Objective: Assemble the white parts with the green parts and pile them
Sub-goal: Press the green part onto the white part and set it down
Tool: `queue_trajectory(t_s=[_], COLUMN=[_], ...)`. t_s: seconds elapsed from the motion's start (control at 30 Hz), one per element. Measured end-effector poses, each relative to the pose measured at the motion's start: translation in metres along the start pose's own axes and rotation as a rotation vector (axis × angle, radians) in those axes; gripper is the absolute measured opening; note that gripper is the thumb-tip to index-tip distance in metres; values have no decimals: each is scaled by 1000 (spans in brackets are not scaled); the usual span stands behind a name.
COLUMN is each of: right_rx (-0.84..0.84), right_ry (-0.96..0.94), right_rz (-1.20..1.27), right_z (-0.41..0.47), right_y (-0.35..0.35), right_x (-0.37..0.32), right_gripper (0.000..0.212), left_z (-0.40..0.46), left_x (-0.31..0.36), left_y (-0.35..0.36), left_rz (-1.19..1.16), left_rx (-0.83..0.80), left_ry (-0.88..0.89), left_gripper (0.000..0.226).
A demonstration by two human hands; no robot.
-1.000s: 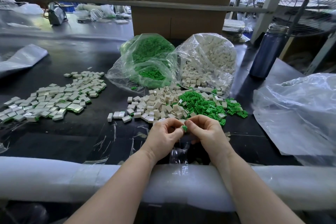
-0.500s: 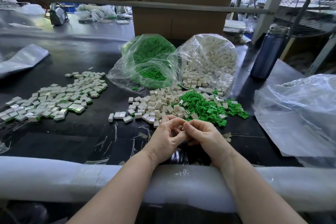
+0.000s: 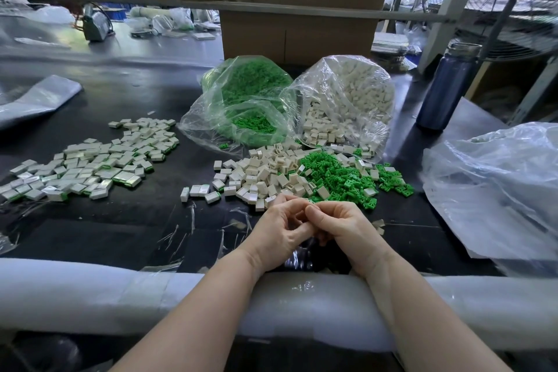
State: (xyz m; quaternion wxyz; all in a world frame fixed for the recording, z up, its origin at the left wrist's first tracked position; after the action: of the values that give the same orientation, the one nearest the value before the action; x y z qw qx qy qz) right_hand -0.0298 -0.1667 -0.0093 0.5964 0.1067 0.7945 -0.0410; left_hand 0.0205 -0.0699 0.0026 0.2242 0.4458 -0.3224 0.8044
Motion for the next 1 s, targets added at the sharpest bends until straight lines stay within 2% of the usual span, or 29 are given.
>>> queue_trajectory(t_s=[1.0], right_rx=[1], right_ry=[-9], right_rz=[-21], right_z=[1], right_y=[-2], right_x=[1], right_gripper=[29], left_z=[0], left_x=[2], left_y=[2], left_rz=[22], left_rx=[-30], left_ry=[11], left_gripper=[12])
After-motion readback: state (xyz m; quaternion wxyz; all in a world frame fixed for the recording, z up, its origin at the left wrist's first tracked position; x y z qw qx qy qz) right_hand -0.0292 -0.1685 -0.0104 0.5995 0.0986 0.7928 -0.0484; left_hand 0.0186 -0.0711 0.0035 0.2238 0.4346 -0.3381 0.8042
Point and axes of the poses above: each hand's wrist, its own z-axis towards the middle knuckle, its own y-axis out of the palm, x = y × z, the point moved 5 cm from there along z, towards the middle knuckle, and after that the axes turned 15 degrees about y, right-handed, at the moved point
